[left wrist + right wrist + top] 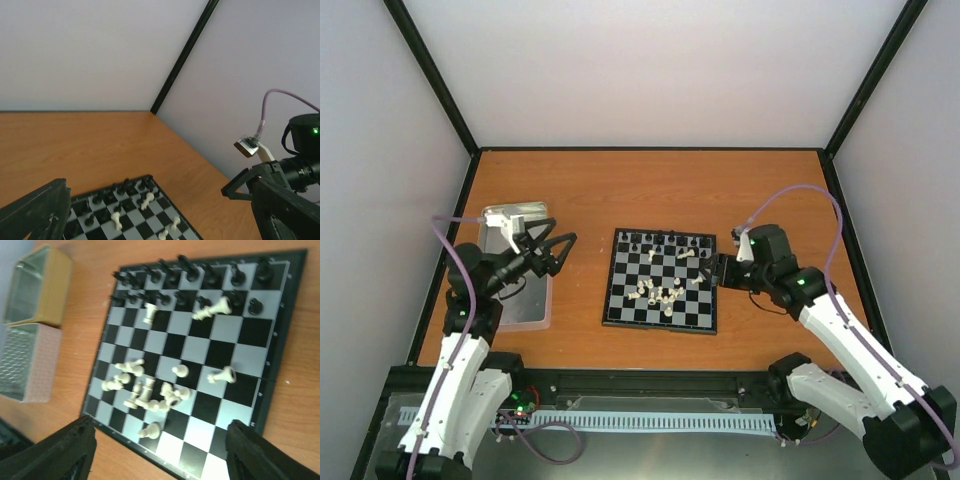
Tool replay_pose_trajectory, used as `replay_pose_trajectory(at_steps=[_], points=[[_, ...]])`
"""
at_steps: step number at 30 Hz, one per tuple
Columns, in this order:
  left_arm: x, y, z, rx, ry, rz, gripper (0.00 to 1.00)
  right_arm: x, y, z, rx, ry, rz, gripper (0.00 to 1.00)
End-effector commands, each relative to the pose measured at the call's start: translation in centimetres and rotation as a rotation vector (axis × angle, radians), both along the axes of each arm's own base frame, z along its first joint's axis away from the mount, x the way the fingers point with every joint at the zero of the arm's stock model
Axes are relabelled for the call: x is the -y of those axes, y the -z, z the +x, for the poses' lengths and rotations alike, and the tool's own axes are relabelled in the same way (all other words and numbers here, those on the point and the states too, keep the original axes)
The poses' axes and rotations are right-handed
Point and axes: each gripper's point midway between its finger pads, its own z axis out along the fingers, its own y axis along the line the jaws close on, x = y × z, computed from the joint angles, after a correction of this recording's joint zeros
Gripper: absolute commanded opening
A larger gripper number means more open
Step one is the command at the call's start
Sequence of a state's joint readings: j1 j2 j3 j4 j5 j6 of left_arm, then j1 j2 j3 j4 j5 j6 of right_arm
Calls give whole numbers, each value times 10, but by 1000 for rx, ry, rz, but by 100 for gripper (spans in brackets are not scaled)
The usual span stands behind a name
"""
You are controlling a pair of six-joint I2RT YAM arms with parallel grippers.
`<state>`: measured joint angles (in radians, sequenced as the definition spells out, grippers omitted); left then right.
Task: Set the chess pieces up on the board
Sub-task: Move the chess piece to the chessboard.
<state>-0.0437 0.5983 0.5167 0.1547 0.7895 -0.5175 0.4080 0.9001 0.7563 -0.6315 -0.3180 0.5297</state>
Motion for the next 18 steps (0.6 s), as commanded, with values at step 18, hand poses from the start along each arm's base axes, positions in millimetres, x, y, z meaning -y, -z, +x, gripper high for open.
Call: replay_pose_trajectory(at_steps=[18], points=[[-9,5,13,-18,-122,178,100,-59,80,-29,-145,-107,-318,41]])
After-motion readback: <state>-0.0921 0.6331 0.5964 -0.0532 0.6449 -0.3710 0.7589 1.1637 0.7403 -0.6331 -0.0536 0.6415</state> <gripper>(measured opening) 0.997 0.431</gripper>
